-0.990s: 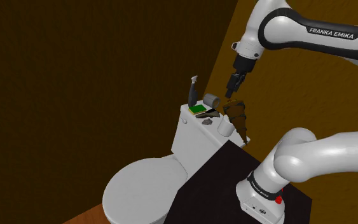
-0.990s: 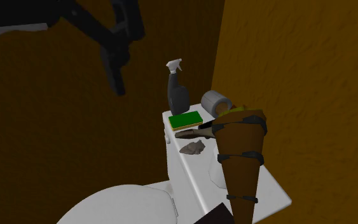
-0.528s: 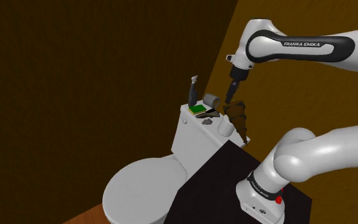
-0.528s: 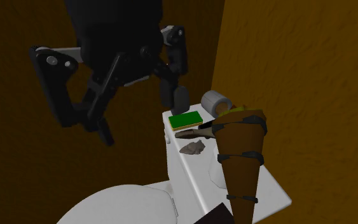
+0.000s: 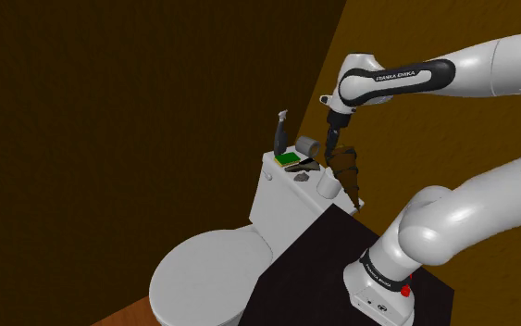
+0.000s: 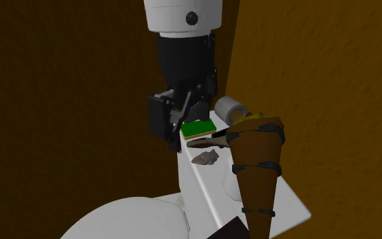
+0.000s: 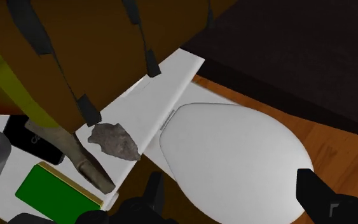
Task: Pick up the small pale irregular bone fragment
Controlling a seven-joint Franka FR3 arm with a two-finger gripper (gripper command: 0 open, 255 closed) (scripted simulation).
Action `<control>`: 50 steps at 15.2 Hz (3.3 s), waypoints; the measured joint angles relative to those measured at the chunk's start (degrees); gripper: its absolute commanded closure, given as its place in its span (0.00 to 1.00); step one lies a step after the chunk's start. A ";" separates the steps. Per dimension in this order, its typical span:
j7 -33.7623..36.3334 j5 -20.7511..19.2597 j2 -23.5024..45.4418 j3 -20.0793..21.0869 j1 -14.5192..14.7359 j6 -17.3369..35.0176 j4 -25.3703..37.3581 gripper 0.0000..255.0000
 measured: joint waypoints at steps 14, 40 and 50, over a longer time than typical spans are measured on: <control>-33.91 12.53 34.92 -7.32 -0.88 14.42 16.36 0.00; -50.72 21.35 61.01 0.19 -10.39 20.43 34.50 1.00; -49.97 19.52 56.17 -1.45 -9.03 16.24 33.96 1.00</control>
